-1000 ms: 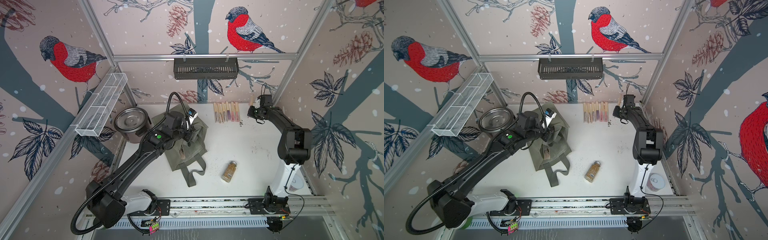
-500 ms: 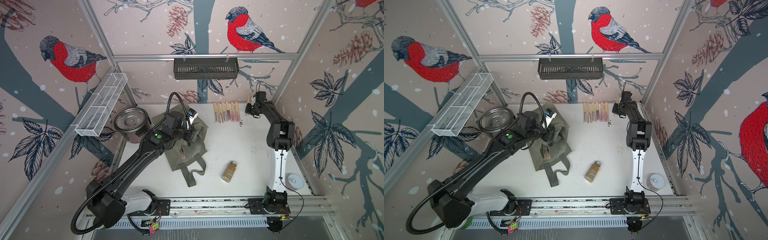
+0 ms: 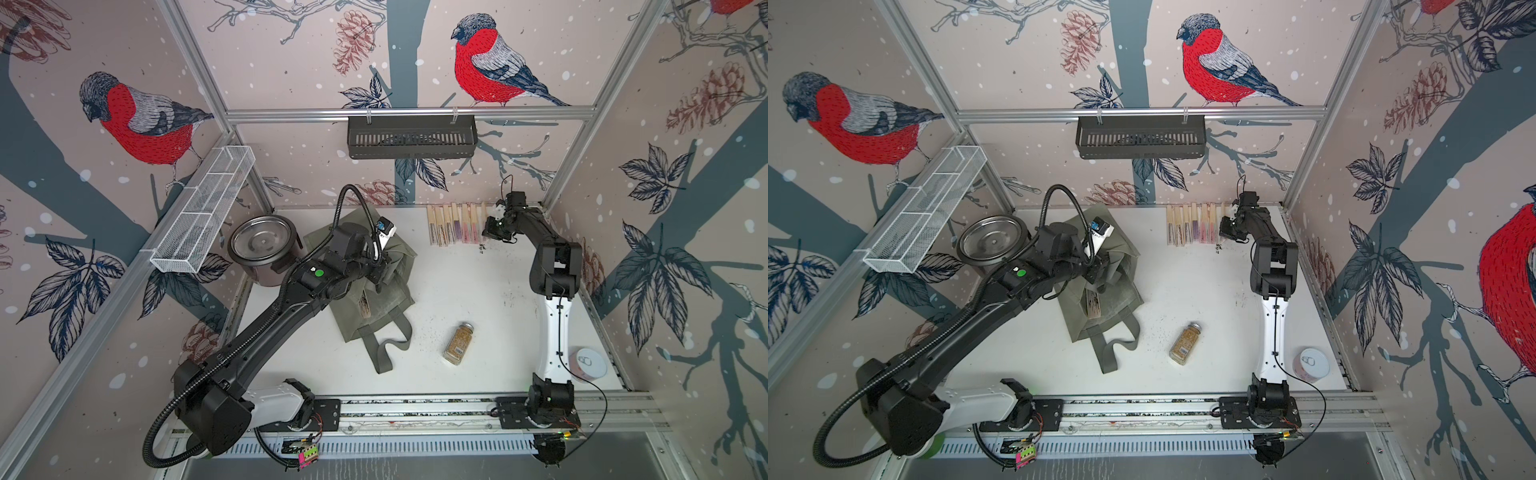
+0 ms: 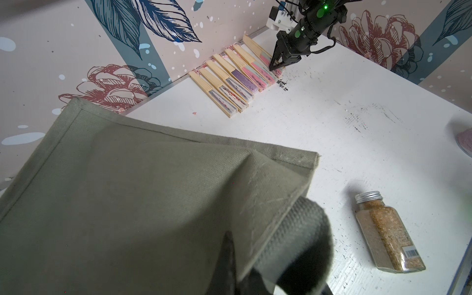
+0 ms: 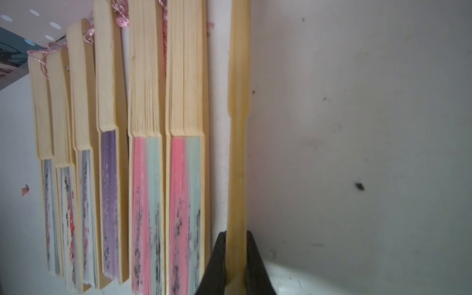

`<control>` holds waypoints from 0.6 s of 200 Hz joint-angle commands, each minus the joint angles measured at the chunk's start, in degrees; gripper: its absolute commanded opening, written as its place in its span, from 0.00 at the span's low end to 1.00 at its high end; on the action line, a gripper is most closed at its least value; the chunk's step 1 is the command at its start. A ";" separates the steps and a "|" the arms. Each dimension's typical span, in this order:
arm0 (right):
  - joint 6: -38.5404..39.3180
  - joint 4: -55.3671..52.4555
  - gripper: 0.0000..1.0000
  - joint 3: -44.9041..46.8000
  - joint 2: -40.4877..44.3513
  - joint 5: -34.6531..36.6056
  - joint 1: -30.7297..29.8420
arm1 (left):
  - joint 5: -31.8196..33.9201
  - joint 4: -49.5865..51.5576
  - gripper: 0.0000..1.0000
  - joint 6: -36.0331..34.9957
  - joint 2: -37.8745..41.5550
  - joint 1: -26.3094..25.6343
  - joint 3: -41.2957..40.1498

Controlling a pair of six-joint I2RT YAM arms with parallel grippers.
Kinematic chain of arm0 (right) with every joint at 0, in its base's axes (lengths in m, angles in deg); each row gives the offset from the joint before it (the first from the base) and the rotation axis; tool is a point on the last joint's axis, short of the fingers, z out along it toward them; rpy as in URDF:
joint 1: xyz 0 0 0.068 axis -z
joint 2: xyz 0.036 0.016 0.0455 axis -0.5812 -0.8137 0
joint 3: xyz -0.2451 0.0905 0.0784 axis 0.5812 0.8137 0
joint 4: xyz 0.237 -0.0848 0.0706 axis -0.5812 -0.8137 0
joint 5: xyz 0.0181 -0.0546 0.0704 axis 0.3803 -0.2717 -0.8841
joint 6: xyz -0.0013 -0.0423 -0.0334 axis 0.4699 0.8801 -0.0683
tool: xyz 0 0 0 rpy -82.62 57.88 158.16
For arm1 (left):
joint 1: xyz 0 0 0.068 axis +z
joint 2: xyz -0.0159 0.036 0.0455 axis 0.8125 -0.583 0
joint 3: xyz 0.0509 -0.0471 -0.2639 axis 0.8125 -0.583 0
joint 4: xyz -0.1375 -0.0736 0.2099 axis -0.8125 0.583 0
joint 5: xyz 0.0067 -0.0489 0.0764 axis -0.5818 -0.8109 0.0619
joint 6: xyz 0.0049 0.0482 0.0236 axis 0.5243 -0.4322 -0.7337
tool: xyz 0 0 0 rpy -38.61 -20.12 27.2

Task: Take out the folding fans from the tote bags
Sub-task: Place the folding fan at the center of the board.

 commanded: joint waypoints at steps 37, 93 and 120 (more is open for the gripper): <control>1.74 -2.67 0.11 -0.12 -0.40 -3.34 0.00 | -0.42 -2.45 0.00 -0.35 -0.06 -0.08 0.15; 1.63 -3.64 0.20 -0.43 0.39 -2.76 0.10 | -0.59 -2.36 0.00 -0.37 -0.09 -0.10 0.18; 0.70 -5.16 0.30 -1.66 0.95 -1.27 0.09 | -0.51 -2.34 0.00 -0.37 -0.08 -0.03 0.20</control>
